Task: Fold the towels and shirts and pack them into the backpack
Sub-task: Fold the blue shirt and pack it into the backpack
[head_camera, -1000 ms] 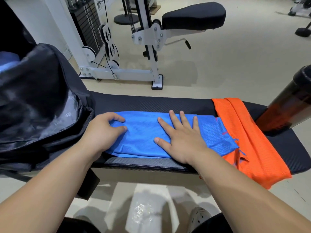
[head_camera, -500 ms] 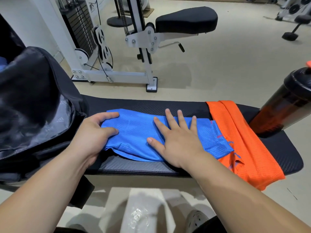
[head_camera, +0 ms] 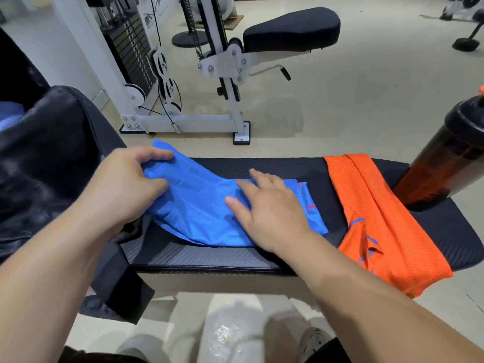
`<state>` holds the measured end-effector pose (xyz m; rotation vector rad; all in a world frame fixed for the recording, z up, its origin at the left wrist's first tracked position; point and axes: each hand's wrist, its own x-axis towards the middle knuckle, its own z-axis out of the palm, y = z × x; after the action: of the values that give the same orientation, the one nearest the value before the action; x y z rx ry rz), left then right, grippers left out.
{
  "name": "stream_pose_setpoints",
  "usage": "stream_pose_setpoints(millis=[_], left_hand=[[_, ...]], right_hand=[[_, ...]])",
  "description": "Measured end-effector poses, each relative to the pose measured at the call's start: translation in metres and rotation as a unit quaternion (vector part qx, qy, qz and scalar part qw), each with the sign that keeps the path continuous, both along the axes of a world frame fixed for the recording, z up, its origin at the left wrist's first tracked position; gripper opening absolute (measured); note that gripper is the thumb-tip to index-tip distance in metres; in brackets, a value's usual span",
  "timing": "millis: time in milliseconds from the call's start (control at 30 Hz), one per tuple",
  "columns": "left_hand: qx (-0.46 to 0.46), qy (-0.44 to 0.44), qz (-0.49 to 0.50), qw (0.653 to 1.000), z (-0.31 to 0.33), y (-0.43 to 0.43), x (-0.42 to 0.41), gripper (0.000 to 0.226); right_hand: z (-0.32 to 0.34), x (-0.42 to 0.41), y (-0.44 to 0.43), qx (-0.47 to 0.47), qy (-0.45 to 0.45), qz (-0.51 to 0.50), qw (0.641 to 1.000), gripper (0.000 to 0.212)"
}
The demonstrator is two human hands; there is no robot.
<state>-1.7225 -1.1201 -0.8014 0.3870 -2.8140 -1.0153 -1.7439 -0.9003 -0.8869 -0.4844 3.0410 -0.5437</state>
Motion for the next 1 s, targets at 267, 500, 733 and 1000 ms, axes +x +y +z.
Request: stream_pose_setpoints(millis=[267,500,733,1000], left_hand=[[-0.089,-0.012,-0.201,0.975,0.001,0.123,-0.027,0.052],[0.134,-0.113,-0.234,0.956,-0.054,0.173,-0.019,0.017],[0.101,0.034,-0.106,0.989,-0.051,0.140,-0.018,0.029],[-0.222,-0.066,-0.252,0.940,-0.098,0.129,-0.015,0.076]], right_hand=[[0.010,-0.024,0.074,-0.210,0.025,-0.098,0.972,0.020],[-0.003,-0.022,0.100,-0.309,-0.079,-0.107,0.942,0.041],[-0.006,-0.016,0.092,-0.222,-0.084,-0.128,0.963,0.059],[-0.011,-0.030,0.101,-0.251,-0.069,-0.161,0.952,0.041]])
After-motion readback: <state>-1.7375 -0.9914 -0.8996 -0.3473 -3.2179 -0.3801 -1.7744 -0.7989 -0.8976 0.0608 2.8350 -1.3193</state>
